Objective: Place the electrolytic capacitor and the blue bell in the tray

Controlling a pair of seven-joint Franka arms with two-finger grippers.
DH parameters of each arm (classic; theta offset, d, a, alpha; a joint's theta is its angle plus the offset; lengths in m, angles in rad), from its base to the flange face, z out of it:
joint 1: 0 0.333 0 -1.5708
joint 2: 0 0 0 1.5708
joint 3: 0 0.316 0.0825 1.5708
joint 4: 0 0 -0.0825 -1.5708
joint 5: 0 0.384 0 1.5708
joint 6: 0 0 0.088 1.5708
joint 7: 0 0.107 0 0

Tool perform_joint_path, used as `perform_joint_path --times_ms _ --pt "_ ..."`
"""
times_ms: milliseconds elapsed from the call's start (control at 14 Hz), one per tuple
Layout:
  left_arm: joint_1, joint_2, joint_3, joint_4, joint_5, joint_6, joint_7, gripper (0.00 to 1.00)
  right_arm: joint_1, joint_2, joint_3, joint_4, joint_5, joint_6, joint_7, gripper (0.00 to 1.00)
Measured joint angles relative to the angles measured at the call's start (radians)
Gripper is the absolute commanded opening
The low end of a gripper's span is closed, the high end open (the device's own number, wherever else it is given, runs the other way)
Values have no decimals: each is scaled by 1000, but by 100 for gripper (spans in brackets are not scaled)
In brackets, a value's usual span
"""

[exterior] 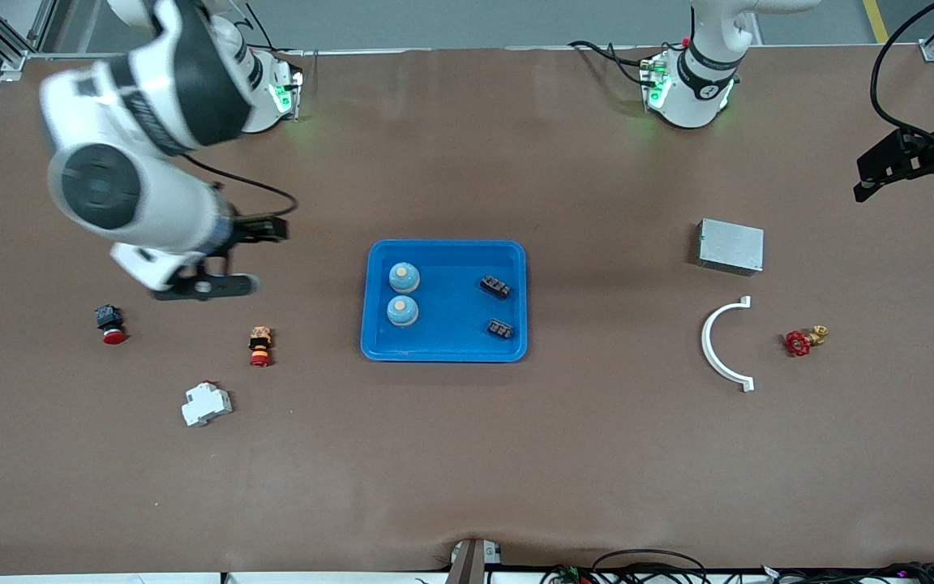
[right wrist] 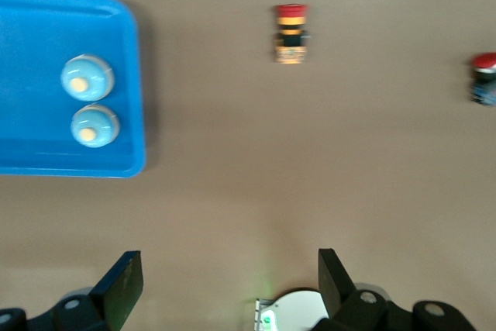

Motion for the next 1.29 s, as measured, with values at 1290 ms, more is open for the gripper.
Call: perform_joint_path --times_ms 1290 --pt "-10 36 -6 -1 0 23 -6 100 -318 -68 -2 55 -6 146 -184 100"
